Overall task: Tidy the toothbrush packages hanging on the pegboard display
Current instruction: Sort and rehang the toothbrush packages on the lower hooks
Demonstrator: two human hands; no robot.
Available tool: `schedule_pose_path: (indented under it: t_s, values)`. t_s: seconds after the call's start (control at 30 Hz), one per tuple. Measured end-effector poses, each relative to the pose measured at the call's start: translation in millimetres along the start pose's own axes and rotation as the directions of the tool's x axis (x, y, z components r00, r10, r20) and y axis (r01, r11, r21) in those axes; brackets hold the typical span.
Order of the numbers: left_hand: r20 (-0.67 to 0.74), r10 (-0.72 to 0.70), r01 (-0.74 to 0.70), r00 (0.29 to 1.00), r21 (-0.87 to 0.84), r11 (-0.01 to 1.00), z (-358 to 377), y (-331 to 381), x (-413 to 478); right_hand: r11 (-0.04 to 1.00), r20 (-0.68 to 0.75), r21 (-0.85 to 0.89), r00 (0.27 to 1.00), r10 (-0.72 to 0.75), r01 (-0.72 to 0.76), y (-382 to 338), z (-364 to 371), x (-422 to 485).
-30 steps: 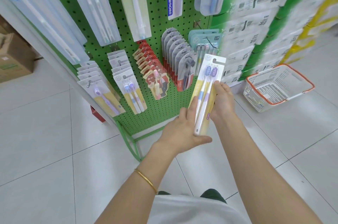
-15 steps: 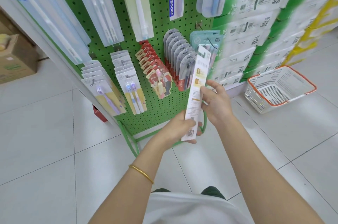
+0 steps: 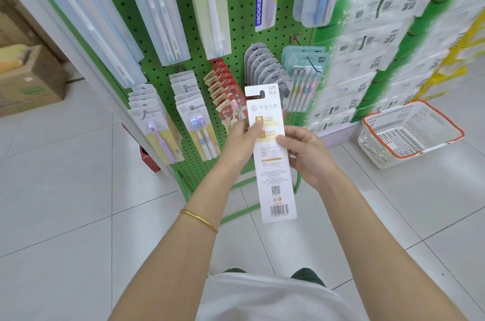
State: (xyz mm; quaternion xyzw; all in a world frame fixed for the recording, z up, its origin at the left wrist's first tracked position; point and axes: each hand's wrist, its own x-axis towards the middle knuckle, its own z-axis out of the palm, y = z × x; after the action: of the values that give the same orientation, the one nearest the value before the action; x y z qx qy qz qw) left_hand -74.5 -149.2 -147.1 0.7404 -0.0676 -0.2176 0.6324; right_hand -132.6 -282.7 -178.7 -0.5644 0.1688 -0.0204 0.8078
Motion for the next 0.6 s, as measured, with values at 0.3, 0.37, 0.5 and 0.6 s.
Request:
schedule_pose_path:
  t_s: [0.3,0.37,0.5,0.6]
  values:
    - [-0.187,0.073,-0.088,0.980,-0.072,0.994,-14,10,7,0.999,0.113,-0.022,0.993,0.039,-0.037,5,3,-2]
    - [-0.178,0.033,-0.053,0.983,-0.111,0.992,-16,6,7,0.999,0.139,-0.016,0.989,0.051,-0.049,8,3,-2]
    - [-0.110,-0.039,0.012,0.993,-0.243,0.970,-19,-1,2,0.988,0.257,0.067,0.959,0.120,-0.141,22,8,1]
    - [-0.065,-0.045,0.026,0.997,-0.276,0.961,-25,-6,-3,0.969,0.351,0.118,0.922,0.162,-0.215,32,18,2]
